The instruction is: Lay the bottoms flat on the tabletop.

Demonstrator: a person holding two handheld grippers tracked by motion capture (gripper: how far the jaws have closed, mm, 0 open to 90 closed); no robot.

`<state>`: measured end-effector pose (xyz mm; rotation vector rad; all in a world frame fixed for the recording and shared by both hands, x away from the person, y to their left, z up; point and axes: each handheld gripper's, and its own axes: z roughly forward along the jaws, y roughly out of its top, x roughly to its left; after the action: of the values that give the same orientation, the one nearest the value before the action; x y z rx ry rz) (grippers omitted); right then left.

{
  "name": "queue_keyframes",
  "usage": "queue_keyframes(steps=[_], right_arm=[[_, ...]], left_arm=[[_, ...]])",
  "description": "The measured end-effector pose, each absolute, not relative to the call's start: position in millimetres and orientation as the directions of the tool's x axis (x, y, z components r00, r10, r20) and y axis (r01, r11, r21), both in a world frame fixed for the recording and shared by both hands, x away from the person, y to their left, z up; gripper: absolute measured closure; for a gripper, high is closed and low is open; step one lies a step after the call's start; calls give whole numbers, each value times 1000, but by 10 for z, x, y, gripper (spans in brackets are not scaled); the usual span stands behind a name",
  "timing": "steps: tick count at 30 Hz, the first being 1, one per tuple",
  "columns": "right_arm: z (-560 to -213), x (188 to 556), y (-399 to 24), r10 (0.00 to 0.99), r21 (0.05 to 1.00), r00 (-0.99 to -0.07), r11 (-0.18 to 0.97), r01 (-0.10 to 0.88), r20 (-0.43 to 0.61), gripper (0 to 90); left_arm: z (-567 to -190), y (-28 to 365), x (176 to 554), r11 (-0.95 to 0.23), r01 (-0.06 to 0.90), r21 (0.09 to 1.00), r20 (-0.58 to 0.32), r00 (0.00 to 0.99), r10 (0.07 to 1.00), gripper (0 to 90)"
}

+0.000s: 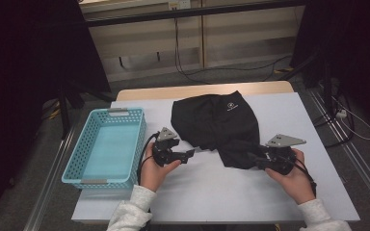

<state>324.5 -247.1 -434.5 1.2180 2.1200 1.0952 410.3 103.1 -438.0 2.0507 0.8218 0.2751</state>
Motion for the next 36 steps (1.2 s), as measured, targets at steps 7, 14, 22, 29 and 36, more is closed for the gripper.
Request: queue_keyframes(steps=[7,14,22,29,36], right_arm=[[-4358,3242,-2384,850,818,-528,308,487,-6,487],[-4256,3233,-2473,873,844,-488,274,460,-18,424],[-4197,3204,-2507,872,857,-489,271,439,-25,422],[-4367,3226,-2173,802,824,-597,337,455,1,581],[-4562,3285,-1889,762,788,-647,391,475,11,615]], left_arm=[[-4391,1020,4099,-390,454,801,-115,756,644,233],[-4386,1013,4099,-388,451,804,-118,760,639,227],[-4360,1010,4088,-392,444,806,-110,762,638,212],[-4386,1010,4097,-393,450,802,-115,761,638,207],[-4374,1010,4093,-400,441,803,-104,765,635,204]])
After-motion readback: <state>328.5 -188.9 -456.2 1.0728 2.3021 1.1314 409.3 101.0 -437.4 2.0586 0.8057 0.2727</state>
